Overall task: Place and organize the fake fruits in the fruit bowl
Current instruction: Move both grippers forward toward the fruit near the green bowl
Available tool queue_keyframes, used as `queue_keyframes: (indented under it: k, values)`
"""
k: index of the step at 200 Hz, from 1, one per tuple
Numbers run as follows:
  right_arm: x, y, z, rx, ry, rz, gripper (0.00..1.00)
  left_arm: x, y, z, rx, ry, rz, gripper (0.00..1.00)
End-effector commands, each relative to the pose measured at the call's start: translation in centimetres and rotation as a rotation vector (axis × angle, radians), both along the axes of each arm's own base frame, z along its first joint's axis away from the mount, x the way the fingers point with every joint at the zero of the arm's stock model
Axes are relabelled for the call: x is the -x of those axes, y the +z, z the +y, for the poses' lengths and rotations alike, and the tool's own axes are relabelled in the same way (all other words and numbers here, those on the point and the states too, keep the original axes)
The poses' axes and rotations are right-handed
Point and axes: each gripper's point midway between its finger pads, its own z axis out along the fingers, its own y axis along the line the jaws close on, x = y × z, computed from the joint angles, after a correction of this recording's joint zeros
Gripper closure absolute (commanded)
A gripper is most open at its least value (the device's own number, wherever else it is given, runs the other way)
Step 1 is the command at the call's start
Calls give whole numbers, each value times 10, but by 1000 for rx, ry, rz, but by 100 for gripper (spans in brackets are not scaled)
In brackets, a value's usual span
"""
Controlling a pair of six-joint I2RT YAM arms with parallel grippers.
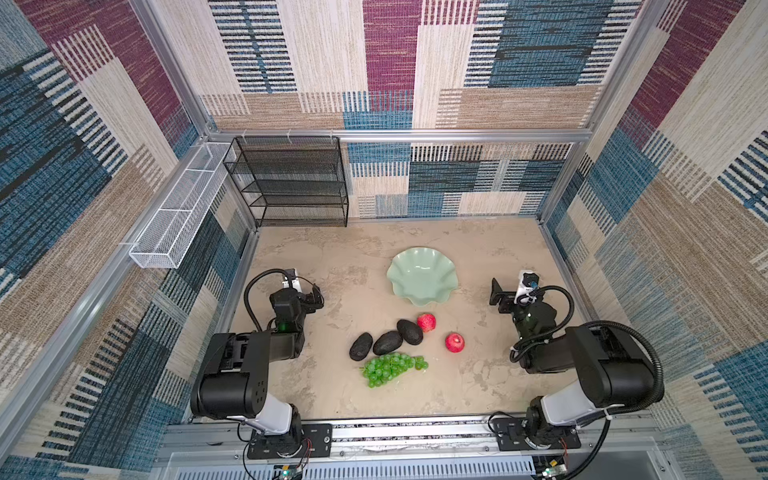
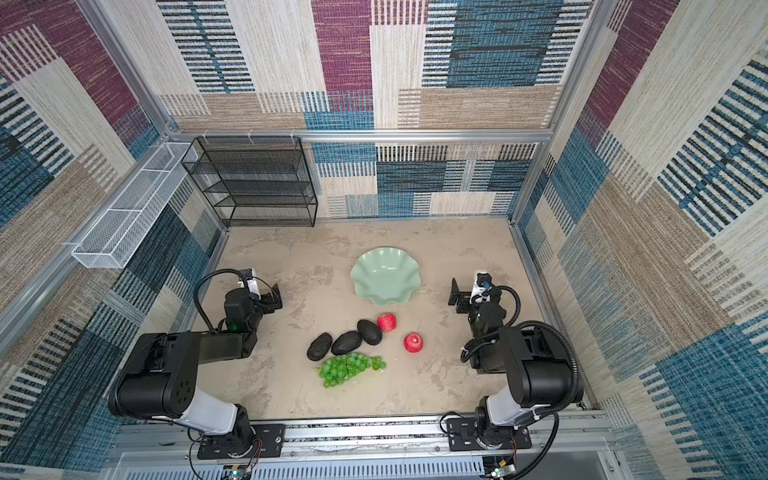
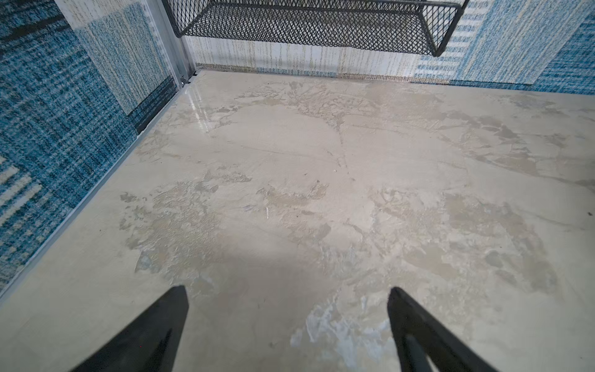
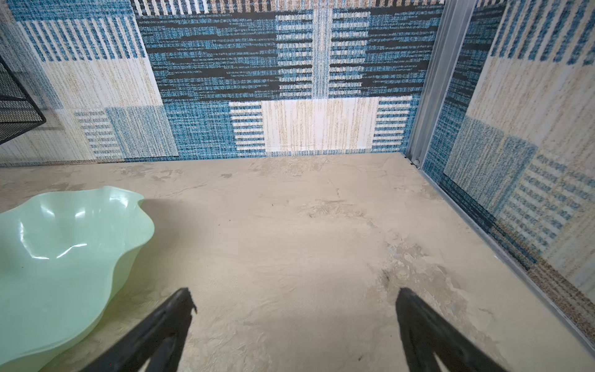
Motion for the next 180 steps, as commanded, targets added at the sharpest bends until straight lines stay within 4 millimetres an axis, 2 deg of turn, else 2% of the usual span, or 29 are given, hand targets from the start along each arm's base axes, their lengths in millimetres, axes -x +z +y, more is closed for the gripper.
queue_keyframes:
  k: [1, 112, 135, 143, 146, 153, 162, 171, 180]
  values:
    - [-2, 12, -3, 0, -16, -46, 0, -1, 5, 0, -26, -10, -16, 0]
    - [-1, 13, -3, -1, -17, -50, 0, -2, 3, 0, -16, -20, -10, 1]
    - [-7, 42, -14, -23, -91, -32, 0, -3, 5, -4, -15, -44, -16, 2]
    - [-6, 66, -14, -44, -91, -70, 0, -5, 10, -6, -21, -55, -16, 6]
    - [-5, 83, -11, -51, -72, -101, 0, -5, 12, -6, -23, -49, -12, 7]
    - [-8, 97, -6, -77, -42, -100, 0, -4, 15, -2, -31, -23, 19, 8]
    - [-13, 114, 1, -162, -10, -70, 0, -3, 30, 4, -46, 34, 64, 11]
    - [-16, 121, 4, -262, 0, -44, 0, 4, 50, 15, 4, 151, 89, 11]
    - [-17, 110, 4, -407, -28, 33, 0, 13, 72, 18, 121, 223, 86, 11]
